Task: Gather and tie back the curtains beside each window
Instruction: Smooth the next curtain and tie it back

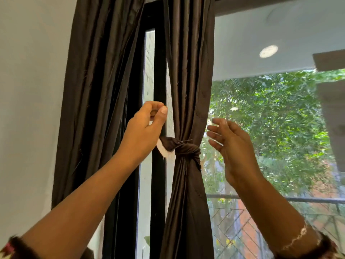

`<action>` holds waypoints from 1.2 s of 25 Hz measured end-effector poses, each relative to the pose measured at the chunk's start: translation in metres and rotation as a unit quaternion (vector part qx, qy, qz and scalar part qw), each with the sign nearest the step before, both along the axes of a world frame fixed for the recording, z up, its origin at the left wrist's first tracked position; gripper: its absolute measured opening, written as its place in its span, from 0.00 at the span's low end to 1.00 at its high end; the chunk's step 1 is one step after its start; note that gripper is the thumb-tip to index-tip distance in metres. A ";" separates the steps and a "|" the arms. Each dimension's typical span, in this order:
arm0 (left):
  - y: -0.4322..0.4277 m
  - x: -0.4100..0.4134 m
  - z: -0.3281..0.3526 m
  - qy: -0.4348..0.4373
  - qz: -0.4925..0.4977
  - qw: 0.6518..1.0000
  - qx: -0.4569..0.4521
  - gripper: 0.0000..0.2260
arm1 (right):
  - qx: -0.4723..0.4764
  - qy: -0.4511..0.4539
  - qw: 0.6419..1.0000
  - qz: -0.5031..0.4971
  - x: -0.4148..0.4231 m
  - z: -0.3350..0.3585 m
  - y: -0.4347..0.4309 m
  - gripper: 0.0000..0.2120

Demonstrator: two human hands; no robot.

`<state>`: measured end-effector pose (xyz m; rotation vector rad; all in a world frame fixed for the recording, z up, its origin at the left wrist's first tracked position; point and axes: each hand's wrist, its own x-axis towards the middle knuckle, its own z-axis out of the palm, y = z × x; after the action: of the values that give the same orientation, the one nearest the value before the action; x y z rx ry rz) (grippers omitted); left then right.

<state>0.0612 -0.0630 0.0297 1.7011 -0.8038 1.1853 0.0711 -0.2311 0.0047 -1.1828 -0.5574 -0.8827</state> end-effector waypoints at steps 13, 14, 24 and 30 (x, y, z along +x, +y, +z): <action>-0.042 0.024 0.106 0.047 -0.247 0.968 0.004 0.32 | -0.186 -0.108 0.956 -0.199 -0.010 0.200 0.016 0.39; -0.046 0.027 0.110 0.044 -0.263 0.964 0.003 0.33 | -0.199 -0.124 0.950 -0.207 -0.009 0.211 0.020 0.40; -0.100 0.029 0.115 -0.009 -0.273 0.961 0.041 0.34 | -0.435 -0.076 0.693 -0.570 0.000 0.255 0.015 0.21; -0.163 0.007 0.132 -0.011 -0.239 0.969 0.069 0.33 | -0.367 -0.067 0.729 -0.574 -0.020 0.269 -0.053 0.17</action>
<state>0.0683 -0.2258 0.1618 1.4852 -1.2505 0.8307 0.0515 -0.2846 0.2738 -2.2926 -0.2110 -1.9152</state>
